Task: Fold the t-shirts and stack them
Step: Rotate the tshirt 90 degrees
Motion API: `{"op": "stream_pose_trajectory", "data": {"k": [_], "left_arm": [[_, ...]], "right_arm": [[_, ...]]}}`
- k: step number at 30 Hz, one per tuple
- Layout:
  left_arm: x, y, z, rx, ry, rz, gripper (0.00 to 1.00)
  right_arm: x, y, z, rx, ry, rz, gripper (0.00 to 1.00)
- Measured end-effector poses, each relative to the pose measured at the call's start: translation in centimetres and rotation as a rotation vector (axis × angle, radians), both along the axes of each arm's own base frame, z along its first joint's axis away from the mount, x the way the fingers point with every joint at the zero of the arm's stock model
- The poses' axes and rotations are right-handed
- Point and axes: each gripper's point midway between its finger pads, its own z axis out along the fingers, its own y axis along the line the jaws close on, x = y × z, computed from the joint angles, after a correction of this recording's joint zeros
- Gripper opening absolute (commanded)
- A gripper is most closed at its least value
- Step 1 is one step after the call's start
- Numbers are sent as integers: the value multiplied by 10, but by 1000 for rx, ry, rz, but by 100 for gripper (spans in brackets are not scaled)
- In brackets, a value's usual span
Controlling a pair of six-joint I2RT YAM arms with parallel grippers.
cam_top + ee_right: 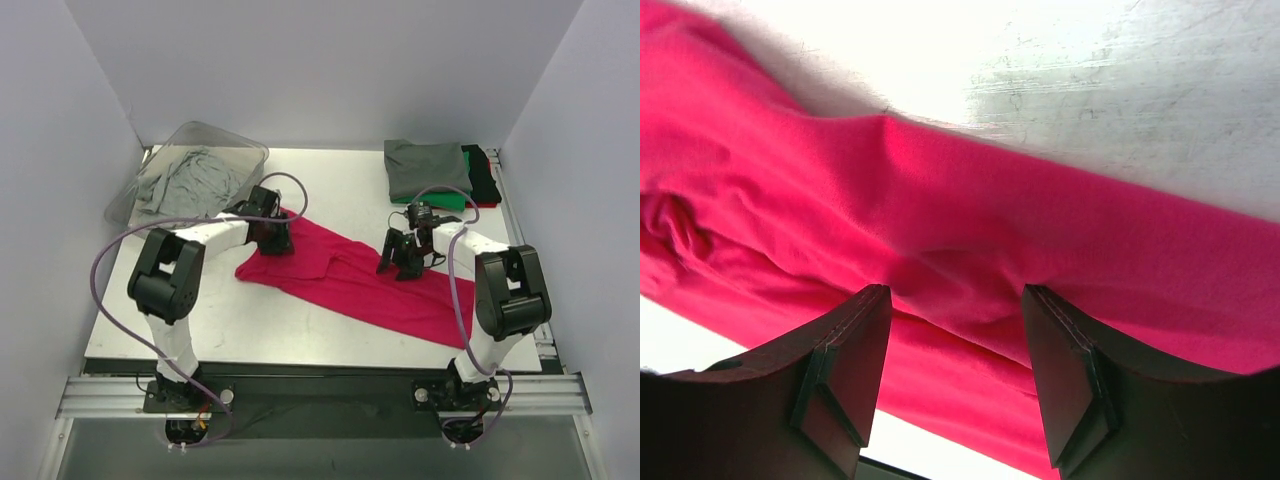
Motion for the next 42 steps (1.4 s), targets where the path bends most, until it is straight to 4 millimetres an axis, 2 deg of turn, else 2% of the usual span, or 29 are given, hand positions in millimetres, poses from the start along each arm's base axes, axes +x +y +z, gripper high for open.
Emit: {"op": "stream_pose_trajectory", "data": {"k": [12, 18, 23, 27, 33, 37, 42], "left_arm": [[99, -24, 2, 40, -54, -61, 53], [148, -38, 4, 55, -97, -102, 53], [171, -50, 7, 63, -137, -163, 54], [172, -57, 8, 80, -154, -211, 57], [162, -74, 12, 85, -163, -261, 58], [148, -84, 27, 69, -161, -263, 58], [119, -81, 54, 28, -138, -207, 58]], "right_arm": [[-4, -2, 0, -9, 32, -50, 56], [-19, -1, 0, -23, 70, -65, 56], [-37, 5, 3, -51, 92, -28, 56], [-46, 7, 14, -66, 87, -8, 56], [-56, -4, 26, -108, 82, -8, 56], [-67, -10, 26, -124, 96, -5, 56], [-99, -16, 15, -145, 158, 14, 56]]}}
